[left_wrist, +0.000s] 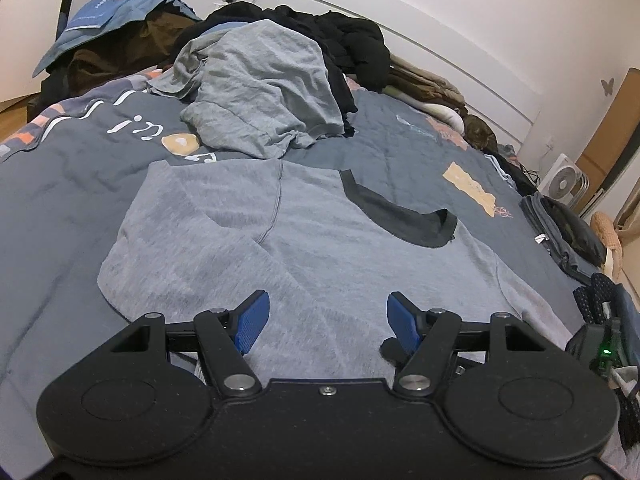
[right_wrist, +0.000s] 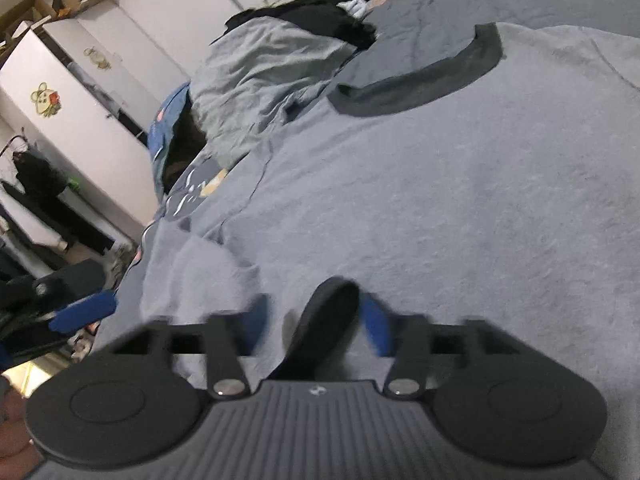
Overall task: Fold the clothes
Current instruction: 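Grasp the other black sleeve cuff with the right gripper, then fold the held sleeve across the body with the right gripper, release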
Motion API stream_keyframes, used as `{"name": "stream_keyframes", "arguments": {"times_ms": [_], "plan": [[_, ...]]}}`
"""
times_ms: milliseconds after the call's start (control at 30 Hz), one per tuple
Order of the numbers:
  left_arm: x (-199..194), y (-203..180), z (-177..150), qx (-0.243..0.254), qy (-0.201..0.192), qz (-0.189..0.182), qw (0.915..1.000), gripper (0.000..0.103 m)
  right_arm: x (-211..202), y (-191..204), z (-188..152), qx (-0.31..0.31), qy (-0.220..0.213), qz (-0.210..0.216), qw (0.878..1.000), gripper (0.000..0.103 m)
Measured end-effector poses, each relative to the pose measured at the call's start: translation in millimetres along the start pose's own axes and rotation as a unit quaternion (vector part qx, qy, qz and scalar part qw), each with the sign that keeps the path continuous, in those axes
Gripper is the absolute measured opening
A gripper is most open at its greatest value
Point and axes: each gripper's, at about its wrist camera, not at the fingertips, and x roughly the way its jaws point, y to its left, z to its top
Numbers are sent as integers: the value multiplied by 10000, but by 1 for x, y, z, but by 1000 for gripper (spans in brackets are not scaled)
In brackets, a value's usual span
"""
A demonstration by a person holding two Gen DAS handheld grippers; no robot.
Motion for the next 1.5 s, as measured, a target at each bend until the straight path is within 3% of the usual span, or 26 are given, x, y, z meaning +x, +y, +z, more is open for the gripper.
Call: {"name": "stream_keyframes", "arguments": {"times_ms": [167,200,267,367,400,433,633,800,1000,1200,1367,1500], "plan": [[-1,3,3,-94,15,-33,9999,64,8,-1,-2,114,51,-4,9999,27],[-1,4,3,-119,20,-25,9999,64,9,-1,-3,137,61,-5,9999,31],[-1,6,4,-170,31,-22,9998,64,12,-1,-3,146,59,-1,9999,31],[-3,8,5,-227,22,-4,9997,64,10,-1,-2,143,-25,39,9999,21],[-3,9,6,-253,16,-2,9997,64,8,-2,-2,222,-55,105,9997,10],[-3,10,7,-279,11,-2,9996,64,6,-2,-1,281,-93,162,9994,5],[-8,18,12,-436,-67,22,9990,64,-17,8,16,294,-517,394,9975,2],[-9,21,15,-467,-100,5,9989,64,-46,18,63,-74,-889,310,9955,2],[-3,24,14,-526,-20,-6,9986,64,-82,6,135,-456,-1188,-356,9912,2],[-1,18,11,-375,53,-58,9993,64,-95,-40,188,-447,-1103,-1434,9825,2],[8,15,8,-179,230,19,9996,64,-72,-94,199,-266,-586,-2298,9711,7],[13,8,4,265,311,293,9987,64,-53,-121,184,-205,-250,-2866,9575,13]]}}
